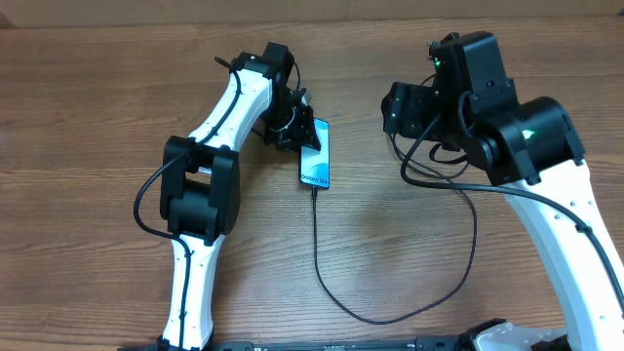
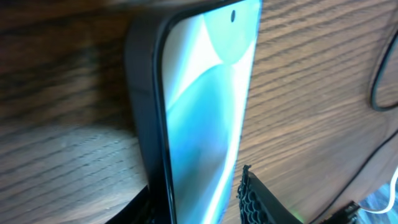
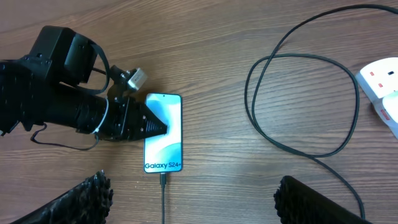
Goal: Plug charger to phone and switch on socket
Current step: 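Lower the phone flat onto the table with the left gripper, then open the left gripper and withdraw the left arm from the phone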
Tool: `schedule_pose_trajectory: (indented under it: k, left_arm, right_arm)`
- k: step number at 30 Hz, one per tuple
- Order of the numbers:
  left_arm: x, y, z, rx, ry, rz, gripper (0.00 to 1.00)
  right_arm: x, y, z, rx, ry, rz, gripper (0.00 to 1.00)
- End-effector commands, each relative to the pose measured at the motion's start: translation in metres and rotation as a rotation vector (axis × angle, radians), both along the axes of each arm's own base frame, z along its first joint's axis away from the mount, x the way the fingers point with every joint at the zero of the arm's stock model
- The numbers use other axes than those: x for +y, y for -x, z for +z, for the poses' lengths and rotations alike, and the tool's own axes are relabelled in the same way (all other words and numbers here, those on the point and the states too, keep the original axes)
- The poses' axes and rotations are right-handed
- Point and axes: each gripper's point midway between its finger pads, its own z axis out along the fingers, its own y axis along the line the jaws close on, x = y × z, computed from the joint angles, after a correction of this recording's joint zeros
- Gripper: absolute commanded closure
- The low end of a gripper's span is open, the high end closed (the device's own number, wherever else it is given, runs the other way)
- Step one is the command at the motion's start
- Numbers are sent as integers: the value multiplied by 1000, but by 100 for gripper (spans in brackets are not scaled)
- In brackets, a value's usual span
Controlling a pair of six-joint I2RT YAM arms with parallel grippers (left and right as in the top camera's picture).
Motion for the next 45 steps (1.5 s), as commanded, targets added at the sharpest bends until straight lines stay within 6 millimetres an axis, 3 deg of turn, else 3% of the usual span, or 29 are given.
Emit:
schedule_pose_trajectory:
  k: [1, 11, 22, 24, 26, 27, 28, 31, 36, 40, 43, 45]
  left_arm:
    - [0, 4, -6, 7, -33, -7, 66]
    - [12, 3, -11, -5, -109, -9, 60]
    - [20, 1, -13, -16, -151, -8, 32]
    - [22, -1, -9, -17, -150, -1, 23]
    - [27, -5, 2, -21, -148, 12, 20]
    - [30, -8, 13, -31, -146, 21, 16]
    - [33, -13, 23, -47, -142, 30, 2]
    - [41, -31, 74, -149, -112, 66, 0]
    - [57, -46, 189, -426, -71, 121, 0]
    - [83, -24, 280, -649, -119, 179, 1]
    - [105, 5, 327, -753, -175, 235, 1]
    - [121, 27, 351, -803, -219, 269, 1]
  right_arm:
    - [0, -2, 8, -16, -18, 0, 15]
    - [0, 0, 7, -8, -16, 2, 15]
    - [-2, 4, 3, 10, 2, 8, 11]
    - [-7, 4, 2, 14, 14, 9, 9]
    - [-17, 3, 1, 22, 30, -19, 7]
    - [-24, 2, 0, 25, 37, -39, 6]
    - [-32, 0, -1, 29, 42, -62, 5]
    - [-60, -5, -8, 54, 51, -135, 0]
    - [-108, -10, -26, 113, 61, -271, 0]
    - [-154, -17, -35, 132, 84, -402, 0]
    - [-192, -17, -41, 148, 144, -510, 0]
    - [-207, -16, -44, 159, 147, -549, 0]
